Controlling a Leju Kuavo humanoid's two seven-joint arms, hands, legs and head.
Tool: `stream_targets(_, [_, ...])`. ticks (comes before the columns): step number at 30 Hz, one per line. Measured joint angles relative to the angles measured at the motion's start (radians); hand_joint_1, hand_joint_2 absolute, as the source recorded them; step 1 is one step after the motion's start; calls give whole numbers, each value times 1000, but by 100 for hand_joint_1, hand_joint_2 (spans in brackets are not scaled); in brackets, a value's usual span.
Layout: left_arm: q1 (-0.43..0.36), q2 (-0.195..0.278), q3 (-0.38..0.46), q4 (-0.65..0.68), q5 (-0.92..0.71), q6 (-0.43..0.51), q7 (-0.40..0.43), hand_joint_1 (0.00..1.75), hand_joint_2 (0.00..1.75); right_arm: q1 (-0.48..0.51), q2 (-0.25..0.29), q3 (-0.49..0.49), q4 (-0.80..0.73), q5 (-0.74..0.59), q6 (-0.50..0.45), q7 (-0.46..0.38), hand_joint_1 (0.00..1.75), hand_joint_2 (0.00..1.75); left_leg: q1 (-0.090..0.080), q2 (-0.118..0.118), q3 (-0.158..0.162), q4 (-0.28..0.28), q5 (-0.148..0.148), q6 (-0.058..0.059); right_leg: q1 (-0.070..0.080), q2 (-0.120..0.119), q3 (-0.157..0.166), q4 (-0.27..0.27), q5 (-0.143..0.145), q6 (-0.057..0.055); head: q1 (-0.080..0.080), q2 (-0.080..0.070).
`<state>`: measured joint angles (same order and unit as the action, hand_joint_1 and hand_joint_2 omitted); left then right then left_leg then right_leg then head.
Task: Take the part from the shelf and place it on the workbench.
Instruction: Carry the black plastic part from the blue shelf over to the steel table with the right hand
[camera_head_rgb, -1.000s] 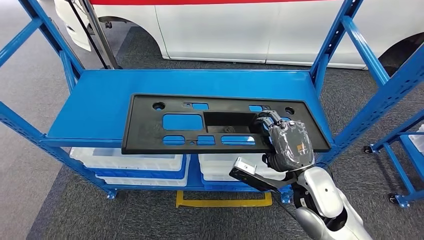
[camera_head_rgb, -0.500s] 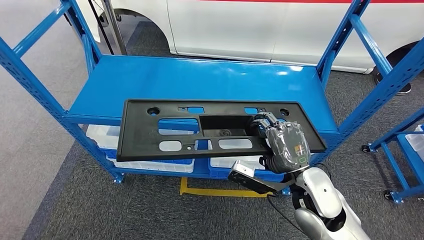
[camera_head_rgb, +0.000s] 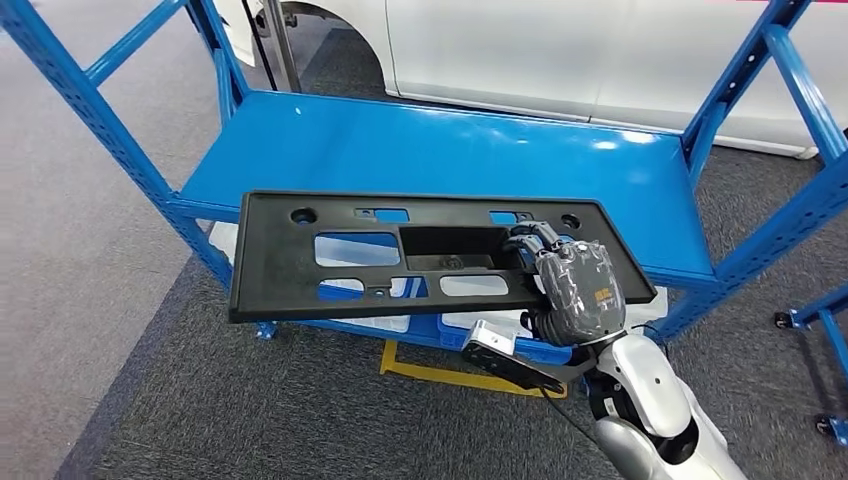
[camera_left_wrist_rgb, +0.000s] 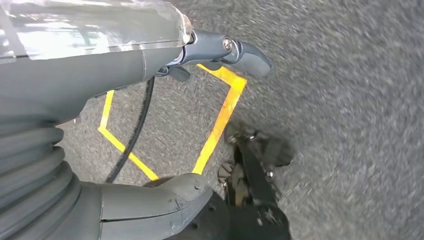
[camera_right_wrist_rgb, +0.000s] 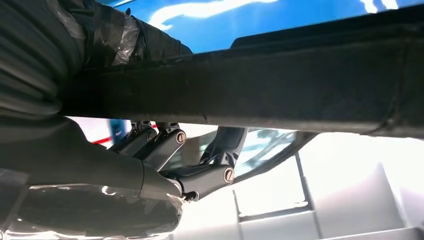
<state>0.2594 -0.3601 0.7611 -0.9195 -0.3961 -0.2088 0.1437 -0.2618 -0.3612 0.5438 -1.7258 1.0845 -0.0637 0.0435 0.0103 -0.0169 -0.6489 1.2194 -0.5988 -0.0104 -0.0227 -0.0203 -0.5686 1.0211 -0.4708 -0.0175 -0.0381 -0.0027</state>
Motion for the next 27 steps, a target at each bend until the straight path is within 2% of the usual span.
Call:
stream_targets(1, [-3,0,7,2,-7,-1,-1,0,175,3,0,2,-2,-1,0,0,175,175,2,6,-28,54,-15,-3,1,-13,-1,1,0,0,0,0])
stream_targets(2, [-5,1,14,4,-15,-3,-3,0,175,6,0,4,-4,-1,-1,1,175,175,3,9,-40,76,-12,-6,1,-26,-2,3,-1,0,0,0])
stream_targets(3, [-6,1,22,7,-25,-6,-6,0,175,10,0,5,-8,-1,-2,2,175,175,4,14,-31,55,11,-7,0,-37,-2,4,-2,1,0,0])
stream_targets(4, [-7,1,30,9,-38,-11,-9,0,175,15,1,6,-14,-1,-5,3,175,175,5,23,-2,-3,48,-7,0,-48,-1,5,-3,3,0,0])
stream_targets(6, [-12,1,45,13,-72,-22,-12,0,175,28,2,7,-29,3,-13,5,175,175,2,69,65,-142,105,-4,3,-67,1,8,-7,10,0,0])
stream_targets(7, [-16,1,53,15,-95,-29,-13,0,175,34,5,8,-35,10,-18,6,175,175,-1,86,84,-185,118,1,7,-76,2,10,-8,14,0,0])
stream_targets(8, [-21,1,65,18,-122,-37,-15,0,175,38,12,11,-40,22,-20,7,175,175,-4,95,90,-203,120,6,11,-86,3,10,-8,19,1,0])
stream_targets(10, [-40,3,110,31,-194,-55,-28,0,175,38,36,27,-42,53,-19,15,175,175,-5,74,85,-207,125,19,13,-103,6,8,-8,28,1,0])
stream_targets(11, [-52,5,141,41,-230,-62,-37,0,175,35,49,38,-41,66,-18,21,175,175,-4,64,85,-210,129,26,11,-93,6,12,-14,34,1,0])
stream_targets(13, [-79,8,203,62,-284,-70,-51,0,175,28,73,59,-37,82,-15,30,175,175,0,42,85,-217,140,42,4,-42,-15,69,-61,40,1,0])
stream_targets(14, [-91,10,226,72,-299,-72,-55,0,175,27,81,68,-34,85,-14,32,175,175,0,30,82,-218,144,47,2,-11,-39,129,-97,41,1,0])
stream_targets(15, [-101,12,245,82,-311,-72,-60,0,175,26,88,74,-30,87,-15,34,175,175,-1,16,79,-217,146,50,1,6,-70,200,-132,40,1,0])
stream_targets(16, [-109,15,261,92,-324,-72,-67,0,175,27,94,80,-26,89,-16,36,175,175,-3,1,77,-216,148,52,2,13,-97,260,-154,39,1,0])
stream_targets(17, [-116,18,274,104,-339,-71,-76,0,175,27,99,84,-21,92,-19,38,175,175,-4,-15,75,-215,149,52,2,16,-114,294,-157,37,1,0])
stream_targets(18, [-122,22,289,119,-358,-69,-89,0,175,28,105,87,-17,96,-22,40,175,175,-6,-31,74,-212,149,52,3,19,-112,287,-138,33,1,0])
stream_targets(19, [-129,26,302,134,-376,-66,-102,0,175,30,110,89,-14,99,-26,43,175,175,-7,-47,75,-210,149,52,4,25,-93,241,-102,28,1,0])
stream_targets(21, [-143,33,322,165,-412,-61,-127,0,175,31,119,92,-11,106,-36,45,175,175,-9,-75,73,-203,148,48,5,66,-35,106,-31,13,1,0])
stream_targets(22, [-150,39,330,179,-428,-59,-137,0,175,32,122,92,-11,109,-40,45,175,175,-9,-88,69,-200,149,44,6,85,-15,58,-14,9,1,0])
stream_targets(23, [-157,44,337,194,-444,-55,-146,0,175,34,125,93,-10,111,-44,46,175,175,-6,-100,64,-199,150,37,6,99,-6,33,-10,7,1,0])
stream_targets(24, [-163,49,342,209,-460,-51,-153,0,175,35,127,94,-9,114,-47,46,175,175,-4,-112,58,-198,153,30,8,98,-4,27,-13,6,1,0])
stream_targets(25, [-166,54,348,222,-474,-47,-159,0,175,37,129,95,-9,117,-49,47,175,175,-2,-124,53,-201,156,21,8,88,-2,20,-12,6,1,0])
stream_targets(26, [-168,60,352,236,-489,-42,-164,0,175,38,132,96,-9,118,-49,48,175,175,-2,-120,50,-199,155,15,6,76,1,13,-8,3,1,0])
stream_targets(27, [-170,66,356,248,-502,-37,-167,0,175,40,135,96,-9,119,-50,49,175,175,-4,-101,43,-186,145,9,3,63,4,5,-4,-1,-1,0])
